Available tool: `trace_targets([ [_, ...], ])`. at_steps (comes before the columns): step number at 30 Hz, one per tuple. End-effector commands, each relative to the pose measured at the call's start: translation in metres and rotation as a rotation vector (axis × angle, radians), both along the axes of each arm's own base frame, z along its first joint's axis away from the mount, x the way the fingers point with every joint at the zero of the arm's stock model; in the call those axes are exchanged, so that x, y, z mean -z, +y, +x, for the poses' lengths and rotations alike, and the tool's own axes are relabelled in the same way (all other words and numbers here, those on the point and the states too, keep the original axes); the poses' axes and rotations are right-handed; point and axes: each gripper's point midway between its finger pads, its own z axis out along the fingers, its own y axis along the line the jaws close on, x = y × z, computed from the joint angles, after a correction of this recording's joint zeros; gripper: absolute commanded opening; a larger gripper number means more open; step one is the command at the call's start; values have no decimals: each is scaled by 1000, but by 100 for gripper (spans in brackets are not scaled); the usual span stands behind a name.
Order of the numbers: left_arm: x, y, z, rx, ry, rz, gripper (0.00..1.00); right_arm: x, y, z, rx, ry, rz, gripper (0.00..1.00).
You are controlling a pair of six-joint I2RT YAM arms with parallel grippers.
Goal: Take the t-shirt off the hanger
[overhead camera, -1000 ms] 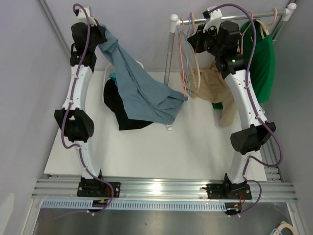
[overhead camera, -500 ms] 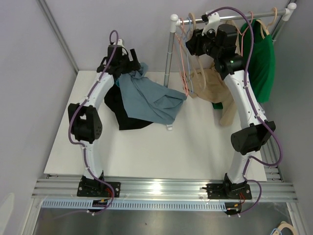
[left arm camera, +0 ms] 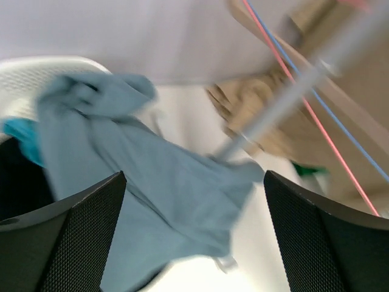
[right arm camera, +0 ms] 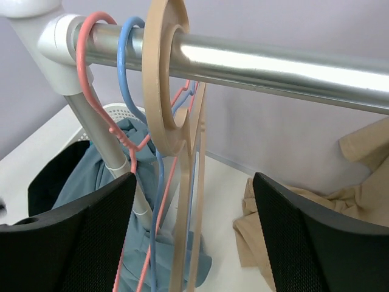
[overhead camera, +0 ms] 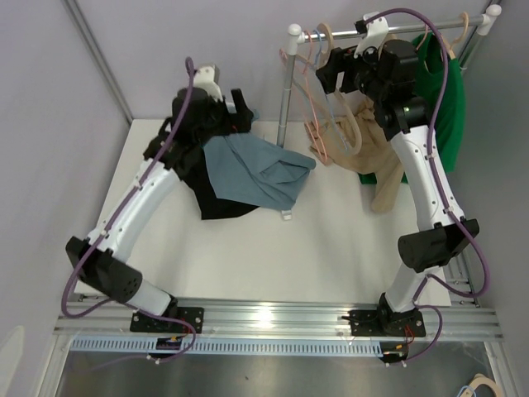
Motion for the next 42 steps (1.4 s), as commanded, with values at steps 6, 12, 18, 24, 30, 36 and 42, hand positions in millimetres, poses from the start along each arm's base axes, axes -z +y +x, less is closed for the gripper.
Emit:
trace_targets([
  [6, 143, -22, -36, -89, 286, -86, 99, -25, -15, -21, 40, -45, 25, 89],
  [12, 176, -21, -24, -182, 359, -100, 99, -27, -24, -35, 58, -55, 27, 93],
  [18, 221, -35, -21, -188, 444, -101, 99, -26, -28, -48, 52, -68, 31, 93],
  [24, 255, -40, -36, -203, 532, -91, 99, -16, -29, -52, 52, -48, 25, 93],
  [30, 256, -30, -67, -287, 522, -136, 100, -6, -29, -54, 48, -36, 22, 93],
  [36, 265, -17, -68, -364, 496, -94, 99, -1, -25, -54, 25, -30, 22, 93],
  [42, 246, -34, -24, -368, 439, -39, 100, 0, -23, -57, 9, -20, 43, 93],
])
